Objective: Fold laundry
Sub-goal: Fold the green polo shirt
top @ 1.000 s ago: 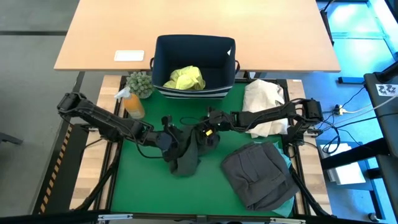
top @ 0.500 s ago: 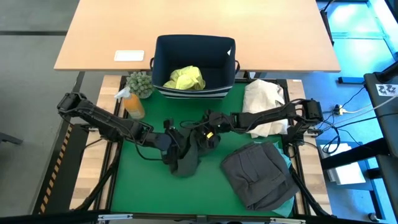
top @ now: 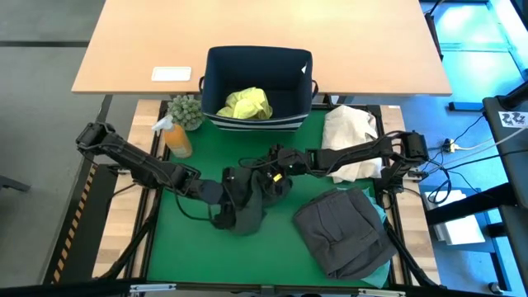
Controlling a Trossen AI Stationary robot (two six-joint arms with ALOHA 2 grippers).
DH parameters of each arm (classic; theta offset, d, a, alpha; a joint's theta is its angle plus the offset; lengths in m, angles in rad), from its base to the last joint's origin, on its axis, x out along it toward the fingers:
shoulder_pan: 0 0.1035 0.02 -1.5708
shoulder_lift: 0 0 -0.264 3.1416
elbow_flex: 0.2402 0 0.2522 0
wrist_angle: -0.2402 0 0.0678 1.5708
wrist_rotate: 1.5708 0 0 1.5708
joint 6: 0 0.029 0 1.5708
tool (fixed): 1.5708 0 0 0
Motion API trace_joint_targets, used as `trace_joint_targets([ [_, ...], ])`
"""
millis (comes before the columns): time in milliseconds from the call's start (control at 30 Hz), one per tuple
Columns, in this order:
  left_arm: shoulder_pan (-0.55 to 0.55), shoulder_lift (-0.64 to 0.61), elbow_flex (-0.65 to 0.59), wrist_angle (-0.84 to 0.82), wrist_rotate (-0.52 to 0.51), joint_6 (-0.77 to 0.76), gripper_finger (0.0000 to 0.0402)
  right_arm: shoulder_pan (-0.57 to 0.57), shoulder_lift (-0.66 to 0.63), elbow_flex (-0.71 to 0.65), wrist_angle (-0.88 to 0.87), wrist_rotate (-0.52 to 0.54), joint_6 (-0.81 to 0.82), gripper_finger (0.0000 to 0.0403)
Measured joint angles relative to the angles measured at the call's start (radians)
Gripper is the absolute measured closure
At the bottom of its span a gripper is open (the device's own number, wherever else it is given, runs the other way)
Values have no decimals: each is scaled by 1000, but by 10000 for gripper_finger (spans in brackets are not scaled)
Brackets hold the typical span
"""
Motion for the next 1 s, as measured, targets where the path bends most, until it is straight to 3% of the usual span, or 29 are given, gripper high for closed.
trace_joint_targets([
  [100,10,28,0,-3,-35,-11,225,1,0,0,27,-5,17,47],
  [500,91,207,0,2,19,-19,225,1,0,0,32,-18,27,47],
  [767,104,241,0,16,265,-19,225,1,0,0,32,-18,27,47],
  [1000,44,241,26,118,349,104,225,1,0,0,31,-19,27,47],
])
